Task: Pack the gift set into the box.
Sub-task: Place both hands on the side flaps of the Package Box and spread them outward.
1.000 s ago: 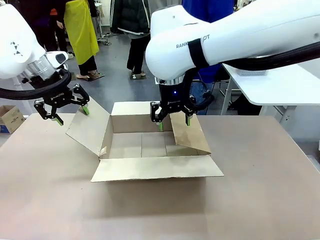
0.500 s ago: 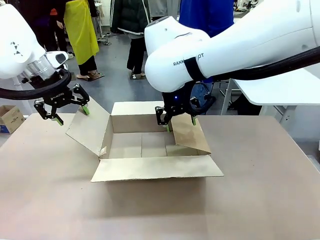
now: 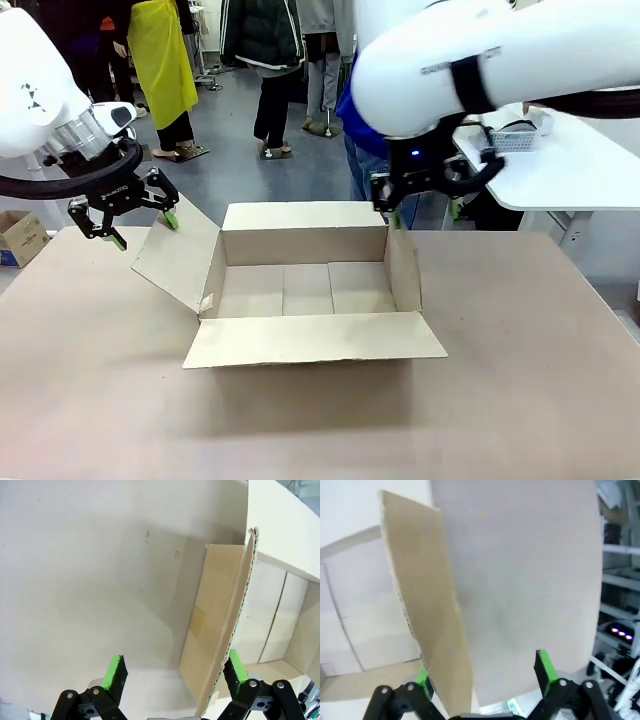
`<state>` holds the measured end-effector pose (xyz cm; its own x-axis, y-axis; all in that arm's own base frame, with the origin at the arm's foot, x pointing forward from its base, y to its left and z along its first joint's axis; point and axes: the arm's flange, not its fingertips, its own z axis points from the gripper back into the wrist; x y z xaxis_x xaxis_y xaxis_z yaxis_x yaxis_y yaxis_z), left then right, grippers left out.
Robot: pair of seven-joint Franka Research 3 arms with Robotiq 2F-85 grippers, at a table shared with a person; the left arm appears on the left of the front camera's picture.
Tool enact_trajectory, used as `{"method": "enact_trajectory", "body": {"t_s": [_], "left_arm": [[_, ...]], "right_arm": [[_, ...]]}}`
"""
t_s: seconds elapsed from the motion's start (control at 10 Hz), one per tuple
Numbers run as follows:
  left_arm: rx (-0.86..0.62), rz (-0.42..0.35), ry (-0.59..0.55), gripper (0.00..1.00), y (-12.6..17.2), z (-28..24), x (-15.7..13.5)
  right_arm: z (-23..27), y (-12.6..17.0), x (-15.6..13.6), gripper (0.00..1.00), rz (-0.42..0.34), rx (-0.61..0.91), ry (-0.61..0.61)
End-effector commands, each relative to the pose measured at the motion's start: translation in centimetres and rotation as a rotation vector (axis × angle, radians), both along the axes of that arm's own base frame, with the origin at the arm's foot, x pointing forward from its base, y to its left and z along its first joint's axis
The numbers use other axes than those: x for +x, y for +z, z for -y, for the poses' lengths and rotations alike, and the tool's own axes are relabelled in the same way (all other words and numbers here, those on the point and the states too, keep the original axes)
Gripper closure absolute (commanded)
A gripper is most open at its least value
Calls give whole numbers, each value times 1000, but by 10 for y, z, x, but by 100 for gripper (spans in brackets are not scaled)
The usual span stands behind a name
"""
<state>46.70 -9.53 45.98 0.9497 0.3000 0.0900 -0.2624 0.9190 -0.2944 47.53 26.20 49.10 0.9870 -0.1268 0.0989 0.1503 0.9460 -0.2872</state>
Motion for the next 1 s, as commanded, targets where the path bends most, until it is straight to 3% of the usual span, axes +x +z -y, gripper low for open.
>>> {"method": "enact_trajectory", "body": {"t_s": [0.0, 0.2, 0.4, 0.5, 0.6, 0.9], "left_arm": [[18, -7, 6, 0, 2, -1, 0], [18, -7, 6, 0, 2, -1, 0], [18, -7, 6, 0, 2, -1, 0], [18, -7, 6, 0, 2, -1, 0], [18, -7, 6, 0, 2, -1, 0], [18, -7, 6, 0, 2, -1, 0]], "right_arm": [[37, -7, -22, 0, 38, 69, -58], [79, -16, -27, 0, 41, 163, -89], [118, -45, -32, 0, 70, 328, -99], [122, -62, -26, 0, 34, 398, -31], [99, -26, -22, 0, 53, 214, -136], [99, -26, -22, 0, 53, 214, -136]]}}
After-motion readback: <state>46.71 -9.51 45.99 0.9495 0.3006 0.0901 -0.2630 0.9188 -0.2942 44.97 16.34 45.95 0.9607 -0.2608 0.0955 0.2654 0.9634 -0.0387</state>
